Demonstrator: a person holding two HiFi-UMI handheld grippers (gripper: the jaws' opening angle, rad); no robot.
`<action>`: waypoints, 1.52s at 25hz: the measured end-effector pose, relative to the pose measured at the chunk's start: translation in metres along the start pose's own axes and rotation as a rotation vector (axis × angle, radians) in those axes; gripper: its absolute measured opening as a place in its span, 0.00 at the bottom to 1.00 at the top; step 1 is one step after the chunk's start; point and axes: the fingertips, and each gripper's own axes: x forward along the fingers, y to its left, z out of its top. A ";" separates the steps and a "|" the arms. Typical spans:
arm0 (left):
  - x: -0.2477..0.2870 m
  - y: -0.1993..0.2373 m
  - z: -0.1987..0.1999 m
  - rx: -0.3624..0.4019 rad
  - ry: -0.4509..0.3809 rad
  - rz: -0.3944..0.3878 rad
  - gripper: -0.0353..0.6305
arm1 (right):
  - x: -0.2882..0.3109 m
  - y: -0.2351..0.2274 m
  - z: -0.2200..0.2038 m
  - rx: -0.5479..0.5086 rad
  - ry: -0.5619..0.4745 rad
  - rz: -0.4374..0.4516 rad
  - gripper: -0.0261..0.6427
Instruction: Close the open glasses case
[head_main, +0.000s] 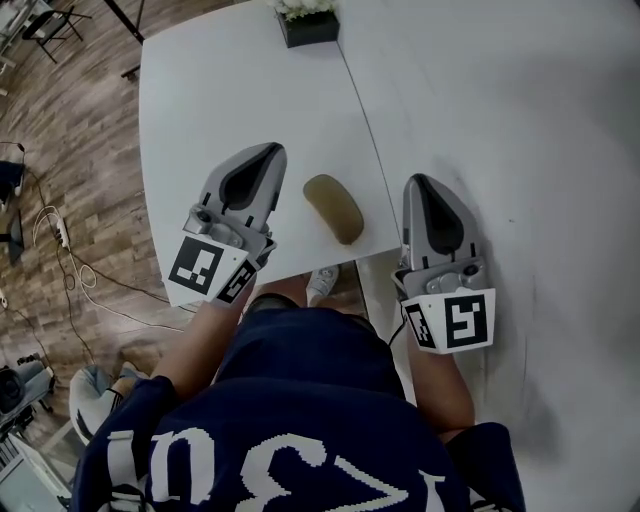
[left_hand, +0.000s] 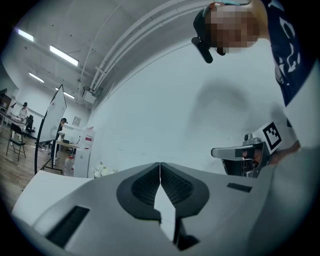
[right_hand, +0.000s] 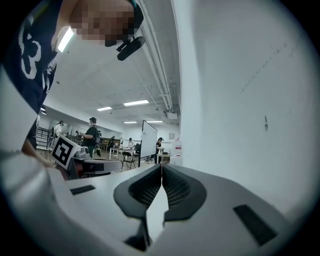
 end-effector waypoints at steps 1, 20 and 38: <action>0.003 -0.002 -0.004 -0.007 0.009 -0.002 0.08 | -0.001 0.000 -0.005 0.005 0.012 0.006 0.08; 0.047 -0.041 -0.160 -0.093 0.378 -0.235 0.08 | -0.048 0.025 -0.223 0.245 0.574 -0.088 0.08; 0.045 -0.075 -0.246 0.025 0.601 -0.356 0.08 | -0.063 0.068 -0.315 0.221 0.835 0.033 0.09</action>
